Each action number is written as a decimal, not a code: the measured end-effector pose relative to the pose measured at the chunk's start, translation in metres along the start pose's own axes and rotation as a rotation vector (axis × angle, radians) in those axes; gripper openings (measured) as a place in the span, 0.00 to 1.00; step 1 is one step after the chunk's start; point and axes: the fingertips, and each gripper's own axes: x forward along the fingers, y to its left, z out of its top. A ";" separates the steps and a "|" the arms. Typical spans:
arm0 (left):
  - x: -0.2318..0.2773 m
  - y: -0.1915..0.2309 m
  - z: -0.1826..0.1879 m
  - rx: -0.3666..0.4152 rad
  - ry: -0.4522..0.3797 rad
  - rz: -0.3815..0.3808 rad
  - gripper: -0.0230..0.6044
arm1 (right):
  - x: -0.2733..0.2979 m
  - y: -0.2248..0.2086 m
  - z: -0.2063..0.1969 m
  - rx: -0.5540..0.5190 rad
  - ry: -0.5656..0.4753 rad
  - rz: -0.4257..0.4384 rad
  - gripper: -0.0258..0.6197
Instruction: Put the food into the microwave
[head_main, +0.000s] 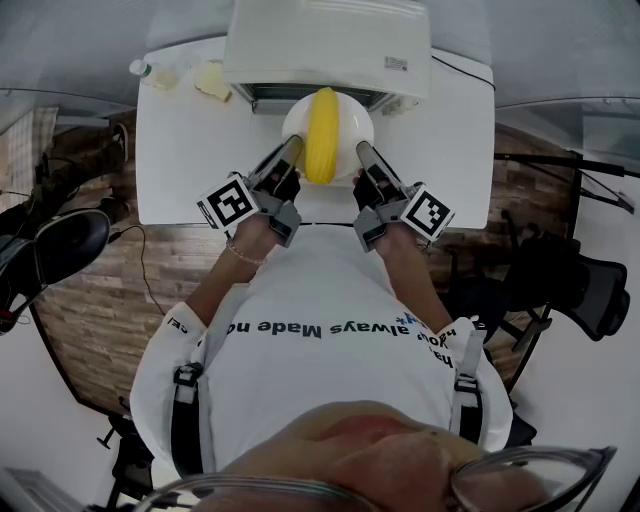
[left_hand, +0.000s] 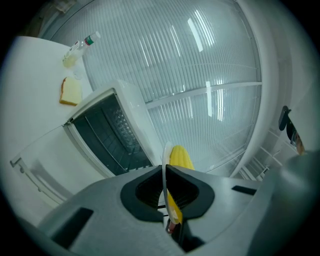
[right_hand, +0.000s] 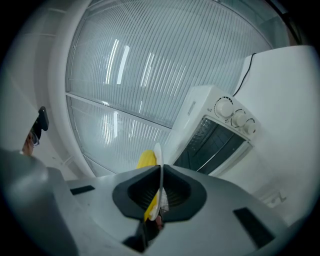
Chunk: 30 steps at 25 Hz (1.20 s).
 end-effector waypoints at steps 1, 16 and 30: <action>0.003 -0.001 -0.001 0.005 0.000 0.002 0.06 | -0.001 -0.001 0.003 -0.005 0.003 0.003 0.07; 0.012 0.017 -0.012 -0.030 0.000 0.063 0.06 | 0.001 -0.024 0.004 0.035 0.054 -0.008 0.07; 0.015 0.064 -0.030 -0.020 0.050 0.108 0.06 | 0.003 -0.073 -0.016 0.038 0.073 -0.067 0.07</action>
